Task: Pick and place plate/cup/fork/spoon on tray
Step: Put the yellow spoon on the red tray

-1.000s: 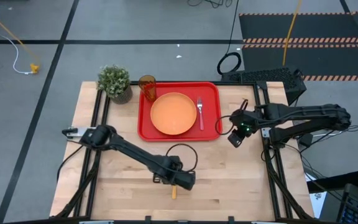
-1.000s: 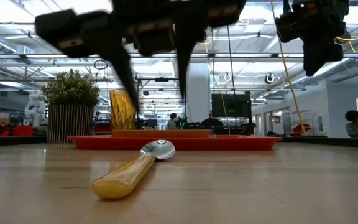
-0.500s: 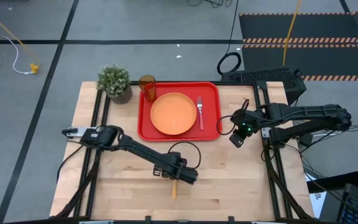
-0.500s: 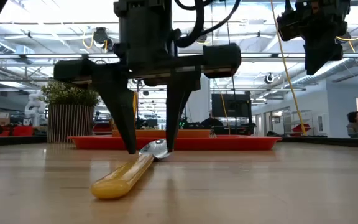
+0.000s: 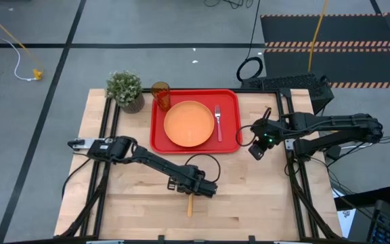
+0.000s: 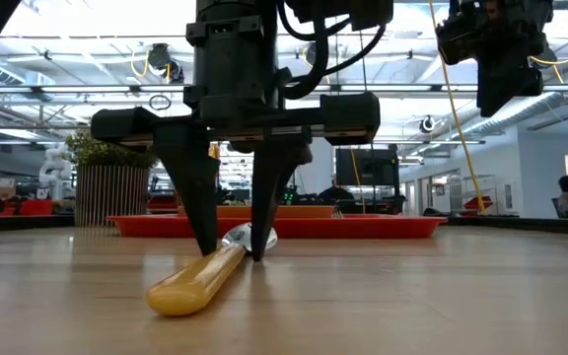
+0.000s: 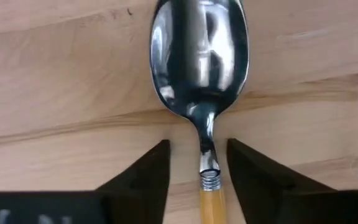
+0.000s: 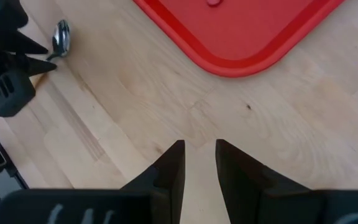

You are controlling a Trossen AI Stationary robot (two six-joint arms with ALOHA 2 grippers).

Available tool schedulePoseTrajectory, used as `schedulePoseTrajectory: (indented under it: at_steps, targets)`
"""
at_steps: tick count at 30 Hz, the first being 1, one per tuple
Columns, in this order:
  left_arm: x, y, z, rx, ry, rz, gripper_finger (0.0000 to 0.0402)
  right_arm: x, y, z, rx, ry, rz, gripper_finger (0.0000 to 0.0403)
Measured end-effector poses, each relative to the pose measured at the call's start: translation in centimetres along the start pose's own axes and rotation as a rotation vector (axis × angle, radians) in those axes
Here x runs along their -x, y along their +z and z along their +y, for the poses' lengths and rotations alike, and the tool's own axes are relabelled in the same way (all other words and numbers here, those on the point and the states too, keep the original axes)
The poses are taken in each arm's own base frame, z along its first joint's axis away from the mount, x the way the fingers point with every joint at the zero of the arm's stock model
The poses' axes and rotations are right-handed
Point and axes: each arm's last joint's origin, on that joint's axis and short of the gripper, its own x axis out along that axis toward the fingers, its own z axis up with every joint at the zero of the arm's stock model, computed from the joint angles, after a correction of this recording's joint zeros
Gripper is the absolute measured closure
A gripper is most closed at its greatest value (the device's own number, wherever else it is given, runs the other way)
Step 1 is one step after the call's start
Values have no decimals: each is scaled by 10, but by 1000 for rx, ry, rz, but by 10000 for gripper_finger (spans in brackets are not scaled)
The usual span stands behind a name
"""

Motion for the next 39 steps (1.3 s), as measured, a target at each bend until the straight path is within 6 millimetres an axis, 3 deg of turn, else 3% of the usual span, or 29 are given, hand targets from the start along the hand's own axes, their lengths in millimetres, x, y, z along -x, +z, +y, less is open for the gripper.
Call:
schedulePoseTrajectory:
  at_steps: [10,17,23,28,39]
  targets:
    - [-1,6,-2,-52,-13,-9,386,0,1,1,-63,6,-16,321]
    - [13,8,-2,-34,-63,-64,385,7,-11,7,-41,78,25,321]
    - [60,14,1,45,-205,-193,389,27,-27,11,-52,170,-68,321]
    - [89,27,1,109,-333,-295,387,37,-32,21,-18,268,-186,321]
    - [124,57,-20,186,-661,-447,388,22,-27,62,138,410,-258,319]
